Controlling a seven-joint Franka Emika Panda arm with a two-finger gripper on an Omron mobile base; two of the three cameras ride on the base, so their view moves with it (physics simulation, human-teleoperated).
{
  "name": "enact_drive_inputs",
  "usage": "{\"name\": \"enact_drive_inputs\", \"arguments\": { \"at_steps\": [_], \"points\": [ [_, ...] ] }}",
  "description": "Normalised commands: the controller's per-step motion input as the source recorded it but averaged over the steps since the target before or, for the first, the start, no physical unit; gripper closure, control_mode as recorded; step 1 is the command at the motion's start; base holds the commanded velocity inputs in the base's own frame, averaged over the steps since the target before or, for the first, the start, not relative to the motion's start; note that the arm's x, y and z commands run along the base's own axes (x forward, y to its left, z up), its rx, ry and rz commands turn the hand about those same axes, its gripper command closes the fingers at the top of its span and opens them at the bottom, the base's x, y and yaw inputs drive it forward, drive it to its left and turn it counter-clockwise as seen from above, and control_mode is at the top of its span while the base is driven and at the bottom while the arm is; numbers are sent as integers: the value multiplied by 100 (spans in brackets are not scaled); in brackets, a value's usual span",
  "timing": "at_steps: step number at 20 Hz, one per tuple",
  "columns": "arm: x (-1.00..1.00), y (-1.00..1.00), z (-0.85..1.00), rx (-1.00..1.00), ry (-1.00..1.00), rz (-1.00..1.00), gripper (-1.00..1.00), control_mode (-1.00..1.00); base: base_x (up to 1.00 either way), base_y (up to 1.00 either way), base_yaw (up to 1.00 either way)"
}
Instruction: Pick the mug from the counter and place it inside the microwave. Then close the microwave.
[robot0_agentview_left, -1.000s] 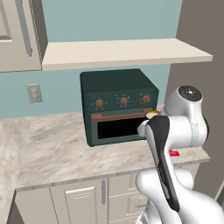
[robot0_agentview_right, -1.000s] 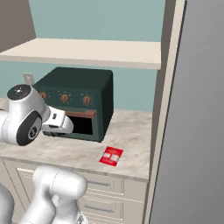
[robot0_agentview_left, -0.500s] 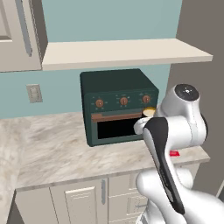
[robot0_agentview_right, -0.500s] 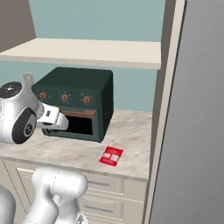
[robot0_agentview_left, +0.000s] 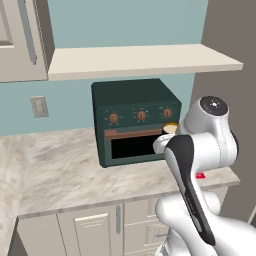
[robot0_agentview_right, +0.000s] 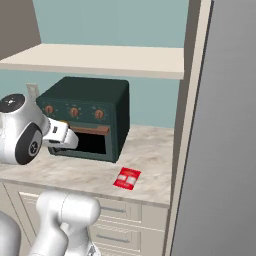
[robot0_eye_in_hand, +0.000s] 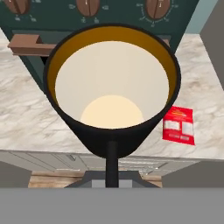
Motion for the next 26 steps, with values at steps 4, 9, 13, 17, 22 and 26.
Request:
{"name": "enact_drive_inputs", "arguments": {
  "at_steps": [4, 9, 13, 17, 22, 26],
  "points": [
    [0, 0, -1, 0, 0, 0, 100, -100, 0, 0, 0],
    [-19, 0, -5, 0, 0, 1, 100, -100, 0, 0, 0],
    [-31, 0, 0, 0, 0, 5, 100, -100, 0, 0, 0],
    [-7, 0, 0, 0, 0, 4, 100, -100, 0, 0, 0],
    [21, 0, 0, 0, 0, 0, 100, -100, 0, 0, 0],
    [13, -12, 0, 0, 0, 0, 100, -100, 0, 0, 0]
  ]
}}
